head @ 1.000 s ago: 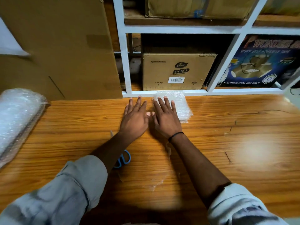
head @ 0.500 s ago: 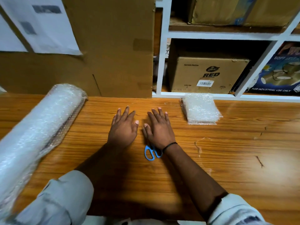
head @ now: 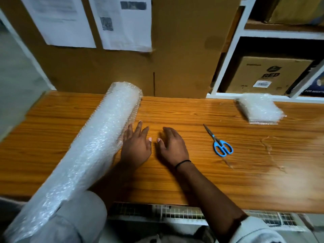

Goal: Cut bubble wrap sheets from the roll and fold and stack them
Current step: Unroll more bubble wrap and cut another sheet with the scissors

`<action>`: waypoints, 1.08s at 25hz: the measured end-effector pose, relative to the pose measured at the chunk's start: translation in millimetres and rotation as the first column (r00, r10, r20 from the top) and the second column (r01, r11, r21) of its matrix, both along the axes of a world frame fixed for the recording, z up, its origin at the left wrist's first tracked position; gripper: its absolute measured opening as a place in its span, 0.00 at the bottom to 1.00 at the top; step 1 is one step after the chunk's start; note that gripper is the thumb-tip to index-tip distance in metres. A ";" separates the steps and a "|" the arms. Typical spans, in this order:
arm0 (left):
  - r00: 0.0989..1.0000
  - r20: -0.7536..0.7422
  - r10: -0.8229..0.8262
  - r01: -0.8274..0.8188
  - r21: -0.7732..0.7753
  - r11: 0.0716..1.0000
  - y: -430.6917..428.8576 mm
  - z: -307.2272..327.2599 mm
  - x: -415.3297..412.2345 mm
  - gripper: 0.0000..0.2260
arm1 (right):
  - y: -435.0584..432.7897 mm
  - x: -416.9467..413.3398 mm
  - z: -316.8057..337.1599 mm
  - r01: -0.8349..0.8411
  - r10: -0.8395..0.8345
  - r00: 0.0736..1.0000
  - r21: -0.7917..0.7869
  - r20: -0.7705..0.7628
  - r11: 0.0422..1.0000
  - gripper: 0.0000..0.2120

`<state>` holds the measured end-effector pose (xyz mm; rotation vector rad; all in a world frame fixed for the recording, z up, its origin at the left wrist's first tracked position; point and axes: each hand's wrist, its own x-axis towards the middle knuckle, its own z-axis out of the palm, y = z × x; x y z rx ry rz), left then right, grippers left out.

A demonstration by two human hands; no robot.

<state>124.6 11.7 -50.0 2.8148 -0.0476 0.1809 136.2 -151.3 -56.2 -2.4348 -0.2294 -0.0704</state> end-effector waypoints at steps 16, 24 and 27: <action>0.970 0.232 0.066 0.000 -0.277 0.961 106.3 28.2 -17.7 0.28 | 155.1 4.5 11.8 0.353 0.018 0.806 0.503 -0.592 0.789 0.20; 0.945 0.170 0.280 -0.268 -0.089 0.959 113.3 27.3 -18.6 0.26 | 122.7 23.2 -0.9 0.459 -0.216 0.862 0.526 -0.458 0.717 0.06; 0.908 -0.063 0.415 -0.420 -0.106 0.901 105.2 33.1 -14.6 0.34 | 108.7 25.5 3.7 0.377 -0.250 0.916 0.457 -0.315 0.806 0.08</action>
